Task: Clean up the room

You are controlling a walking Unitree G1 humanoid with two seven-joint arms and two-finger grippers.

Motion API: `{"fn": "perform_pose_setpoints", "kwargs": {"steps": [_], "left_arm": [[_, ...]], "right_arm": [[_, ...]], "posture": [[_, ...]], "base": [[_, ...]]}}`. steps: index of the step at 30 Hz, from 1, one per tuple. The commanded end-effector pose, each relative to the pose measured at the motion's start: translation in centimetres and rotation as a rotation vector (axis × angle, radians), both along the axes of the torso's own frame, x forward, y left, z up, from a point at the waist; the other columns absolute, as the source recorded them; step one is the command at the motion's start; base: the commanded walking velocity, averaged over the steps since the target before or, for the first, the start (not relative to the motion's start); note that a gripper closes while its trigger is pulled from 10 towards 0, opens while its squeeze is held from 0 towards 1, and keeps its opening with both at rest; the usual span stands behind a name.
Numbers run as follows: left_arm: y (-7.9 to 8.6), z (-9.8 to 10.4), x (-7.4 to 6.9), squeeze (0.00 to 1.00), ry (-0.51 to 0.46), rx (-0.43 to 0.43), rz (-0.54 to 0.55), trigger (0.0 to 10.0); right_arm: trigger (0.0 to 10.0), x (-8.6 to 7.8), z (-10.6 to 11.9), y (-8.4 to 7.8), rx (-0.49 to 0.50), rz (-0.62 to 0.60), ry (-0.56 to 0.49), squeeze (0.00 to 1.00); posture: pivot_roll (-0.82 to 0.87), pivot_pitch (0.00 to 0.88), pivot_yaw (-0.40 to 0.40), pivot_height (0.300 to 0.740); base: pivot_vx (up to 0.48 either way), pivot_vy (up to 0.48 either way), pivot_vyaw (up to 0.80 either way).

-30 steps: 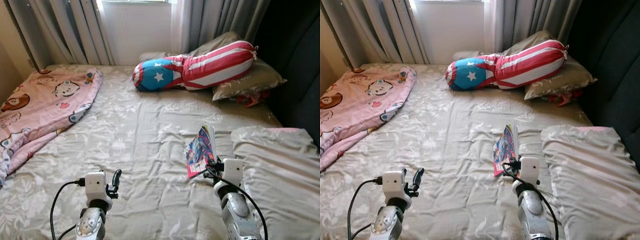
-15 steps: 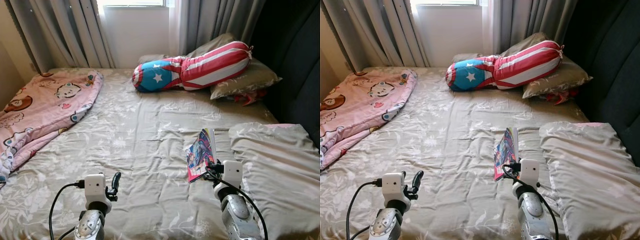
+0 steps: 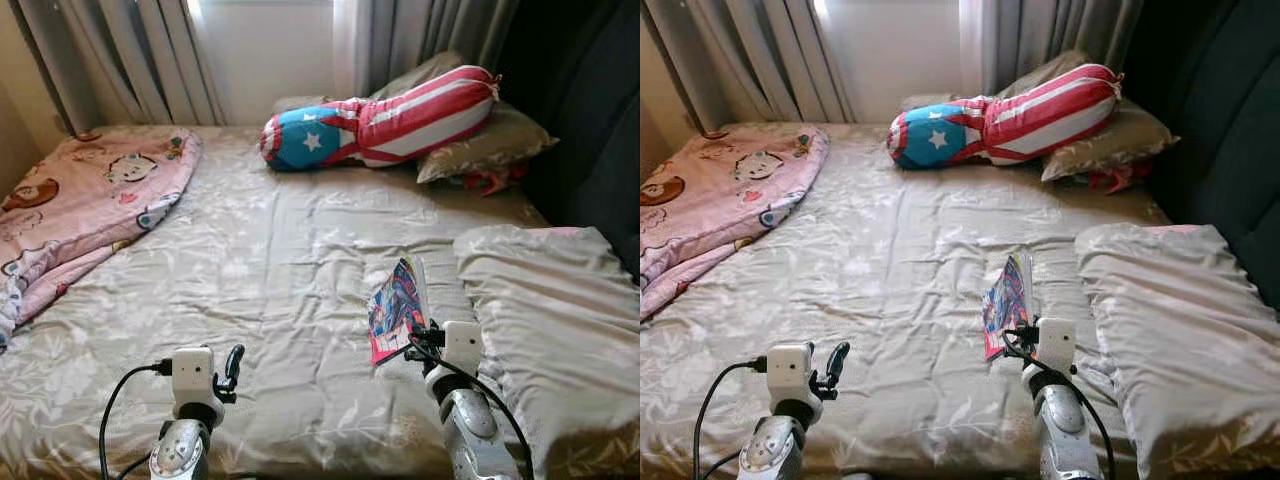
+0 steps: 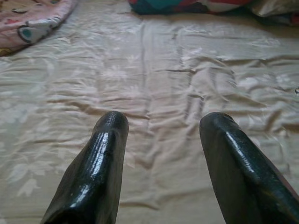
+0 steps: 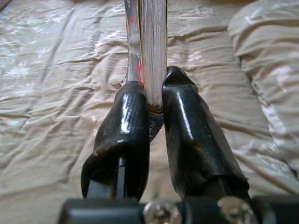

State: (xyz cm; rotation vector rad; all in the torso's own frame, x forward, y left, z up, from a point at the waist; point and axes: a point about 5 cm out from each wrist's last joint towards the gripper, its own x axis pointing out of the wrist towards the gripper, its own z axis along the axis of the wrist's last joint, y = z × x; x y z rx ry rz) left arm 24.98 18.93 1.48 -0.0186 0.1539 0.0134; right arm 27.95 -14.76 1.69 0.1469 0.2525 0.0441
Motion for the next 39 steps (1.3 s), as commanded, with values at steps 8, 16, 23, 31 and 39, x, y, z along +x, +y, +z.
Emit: {"fn": "perform_pose_setpoints", "kwargs": {"steps": [8,16,23,31,39], "left_arm": [[-0.11,-0.39,0.08,0.00,0.026,0.001,-0.014,10.0],[-0.20,-0.51,0.16,0.00,0.028,-0.009,-0.017,10.0],[-0.34,-0.63,0.21,0.00,0.032,-0.014,-0.024,10.0],[-0.33,-0.63,0.29,0.00,0.032,-0.014,-0.027,10.0],[-0.34,-0.63,0.38,0.00,0.033,-0.011,-0.035,10.0]], "right_arm": [[10.0,0.67,1.10,0.25,0.012,0.008,-0.062,0.00],[10.0,0.70,1.13,0.45,0.023,0.021,-0.064,0.00],[10.0,0.68,1.05,0.55,0.010,0.030,-0.055,0.00],[10.0,0.68,1.06,0.63,0.007,0.027,-0.059,0.00],[10.0,0.68,1.08,0.71,0.014,0.029,-0.061,0.00]], "posture": [[0.01,0.000,-0.011,0.655],[0.01,0.000,-0.013,0.655],[0.01,0.000,-0.012,0.655],[0.01,0.000,-0.011,0.640],[0.01,0.000,-0.009,0.640]], "base": [[0.000,0.000,0.00],[0.000,0.000,0.00],[0.000,0.000,0.00],[0.000,0.000,0.00],[0.000,0.000,0.00]]}}
